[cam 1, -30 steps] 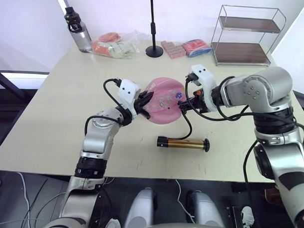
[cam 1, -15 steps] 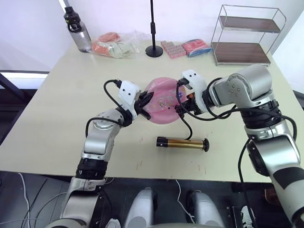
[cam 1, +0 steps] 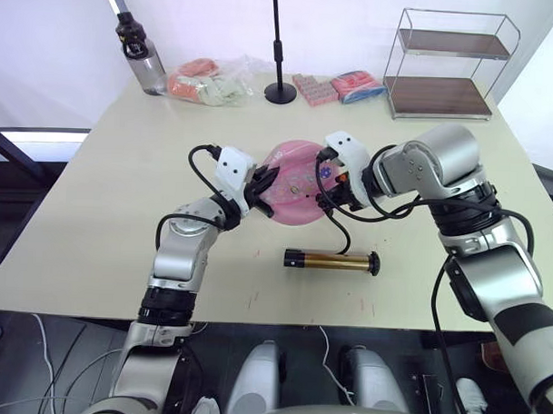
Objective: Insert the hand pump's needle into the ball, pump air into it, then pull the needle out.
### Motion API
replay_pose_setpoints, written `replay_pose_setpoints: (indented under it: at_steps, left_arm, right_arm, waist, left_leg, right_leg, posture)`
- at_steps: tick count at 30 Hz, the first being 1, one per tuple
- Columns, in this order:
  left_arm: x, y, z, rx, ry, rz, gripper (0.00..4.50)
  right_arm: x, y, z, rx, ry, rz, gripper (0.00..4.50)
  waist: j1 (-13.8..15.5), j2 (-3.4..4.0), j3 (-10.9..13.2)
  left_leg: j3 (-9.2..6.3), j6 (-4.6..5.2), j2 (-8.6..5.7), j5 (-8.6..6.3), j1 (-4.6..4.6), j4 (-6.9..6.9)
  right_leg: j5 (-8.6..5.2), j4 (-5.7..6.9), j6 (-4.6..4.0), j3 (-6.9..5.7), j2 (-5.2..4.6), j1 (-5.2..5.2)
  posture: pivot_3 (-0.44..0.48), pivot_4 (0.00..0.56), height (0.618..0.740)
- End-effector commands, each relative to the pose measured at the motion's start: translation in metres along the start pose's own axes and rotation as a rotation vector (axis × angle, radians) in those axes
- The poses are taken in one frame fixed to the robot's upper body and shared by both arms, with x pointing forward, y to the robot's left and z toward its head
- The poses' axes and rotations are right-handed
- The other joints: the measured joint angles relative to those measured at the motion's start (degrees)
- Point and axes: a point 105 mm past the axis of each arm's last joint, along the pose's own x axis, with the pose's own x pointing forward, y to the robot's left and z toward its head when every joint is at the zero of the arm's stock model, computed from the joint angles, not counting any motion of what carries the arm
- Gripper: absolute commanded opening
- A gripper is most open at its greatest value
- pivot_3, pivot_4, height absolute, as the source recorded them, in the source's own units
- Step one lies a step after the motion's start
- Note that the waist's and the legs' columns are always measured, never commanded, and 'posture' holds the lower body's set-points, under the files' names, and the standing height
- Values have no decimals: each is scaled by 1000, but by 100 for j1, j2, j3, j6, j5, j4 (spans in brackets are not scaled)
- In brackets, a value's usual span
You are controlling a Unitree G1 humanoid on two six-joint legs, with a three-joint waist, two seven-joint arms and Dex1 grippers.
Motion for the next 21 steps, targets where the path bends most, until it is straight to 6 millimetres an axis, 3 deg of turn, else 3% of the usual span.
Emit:
replay_pose_setpoints:
  at_steps: [1, 21]
  left_arm:
    - [1, -8, -2, -7, -2, -23, 25]
    - [2, -10, -2, -11, -4, -26, 25]
  right_arm:
    - [2, 0, 0, -17, -3, -4, 360]
    - [13, -14, -16, -5, 46, -43, 360]
  waist:
    - [0, 0, 0]
    - [0, 2, -4]
  left_leg:
    - [0, 0, 0, 0, 0, 0]
    - [-2, -1, 0, 1, 6, 0]
  right_leg:
    - [0, 0, 0, 0, 0, 0]
    - [0, 1, 0, -1, 0, 3]
  posture:
    - [0, 150, 740]
    - [0, 150, 740]
